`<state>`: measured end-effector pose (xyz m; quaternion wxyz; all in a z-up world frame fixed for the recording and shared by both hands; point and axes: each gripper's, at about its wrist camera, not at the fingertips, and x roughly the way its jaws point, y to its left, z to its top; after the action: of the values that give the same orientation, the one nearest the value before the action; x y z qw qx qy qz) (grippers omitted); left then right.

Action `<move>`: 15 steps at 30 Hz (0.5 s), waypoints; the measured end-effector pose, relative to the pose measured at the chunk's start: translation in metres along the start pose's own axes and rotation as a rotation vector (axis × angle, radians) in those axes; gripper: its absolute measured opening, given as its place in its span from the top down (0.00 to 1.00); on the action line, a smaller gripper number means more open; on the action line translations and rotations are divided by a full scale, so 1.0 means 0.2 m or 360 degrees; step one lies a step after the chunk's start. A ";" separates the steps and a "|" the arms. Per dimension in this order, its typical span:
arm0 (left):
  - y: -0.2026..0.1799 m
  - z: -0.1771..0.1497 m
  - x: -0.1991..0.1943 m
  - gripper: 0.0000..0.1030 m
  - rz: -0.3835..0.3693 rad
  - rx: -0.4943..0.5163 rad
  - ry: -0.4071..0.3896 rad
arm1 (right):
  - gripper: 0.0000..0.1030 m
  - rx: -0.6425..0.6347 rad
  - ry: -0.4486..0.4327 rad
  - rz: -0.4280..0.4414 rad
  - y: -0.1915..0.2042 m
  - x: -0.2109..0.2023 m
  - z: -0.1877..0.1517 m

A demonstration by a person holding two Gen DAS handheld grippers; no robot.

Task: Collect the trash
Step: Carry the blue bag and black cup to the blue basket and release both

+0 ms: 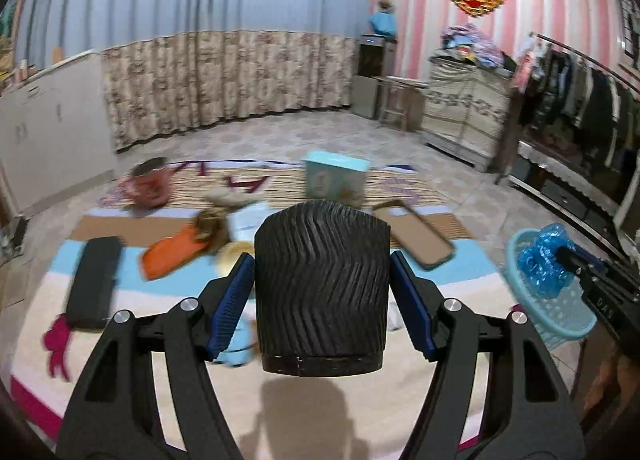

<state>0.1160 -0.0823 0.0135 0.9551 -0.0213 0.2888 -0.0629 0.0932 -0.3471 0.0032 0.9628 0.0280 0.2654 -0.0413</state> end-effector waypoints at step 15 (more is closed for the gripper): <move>-0.91 -0.05 0.37 0.35 -0.0408 0.0259 0.0111 | 0.83 0.0233 0.0060 -0.0305 -0.75 0.09 -0.09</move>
<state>0.1529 -0.2726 -0.0210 0.9272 0.0217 0.3107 -0.2081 0.0853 -0.4970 -0.0265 0.9447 0.0735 0.2812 -0.1519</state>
